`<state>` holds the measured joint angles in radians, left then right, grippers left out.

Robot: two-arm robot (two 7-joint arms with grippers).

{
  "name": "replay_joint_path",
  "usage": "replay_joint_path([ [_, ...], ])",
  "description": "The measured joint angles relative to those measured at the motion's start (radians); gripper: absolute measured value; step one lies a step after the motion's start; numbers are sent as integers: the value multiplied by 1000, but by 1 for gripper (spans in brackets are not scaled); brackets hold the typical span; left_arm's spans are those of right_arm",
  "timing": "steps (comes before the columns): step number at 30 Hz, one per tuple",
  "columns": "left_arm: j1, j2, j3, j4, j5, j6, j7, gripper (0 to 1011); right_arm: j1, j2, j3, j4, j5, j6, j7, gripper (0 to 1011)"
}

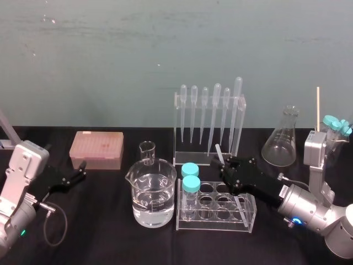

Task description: Pick up the stirring rod with one hand, then place it down.

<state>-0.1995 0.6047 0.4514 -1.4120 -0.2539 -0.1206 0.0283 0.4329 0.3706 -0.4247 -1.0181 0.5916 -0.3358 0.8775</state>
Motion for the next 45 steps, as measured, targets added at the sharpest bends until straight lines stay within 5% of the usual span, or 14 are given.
replay_joint_path([
  [5, 0, 0, 0, 0, 0, 0, 0, 1000, 0, 0, 0, -1, 1, -1, 0, 134],
  [20, 0, 0, 0, 0, 0, 0, 0, 1000, -1, 0, 2, -2, 2, -3, 0, 660],
  [32, 0, 0, 0, 0, 0, 0, 0, 1000, 8, 0, 23, -11, 14, -33, 1, 977],
  [37, 0, 0, 0, 0, 0, 0, 0, 1000, 10, -1, 70, -51, 36, -102, -15, 1003],
  [41, 0, 0, 0, 0, 0, 0, 0, 1000, -3, -6, 122, -95, 31, -146, -91, 1003],
  [45, 0, 0, 0, 0, 0, 0, 0, 1000, -21, -6, 148, -113, 7, -127, -171, 1003],
])
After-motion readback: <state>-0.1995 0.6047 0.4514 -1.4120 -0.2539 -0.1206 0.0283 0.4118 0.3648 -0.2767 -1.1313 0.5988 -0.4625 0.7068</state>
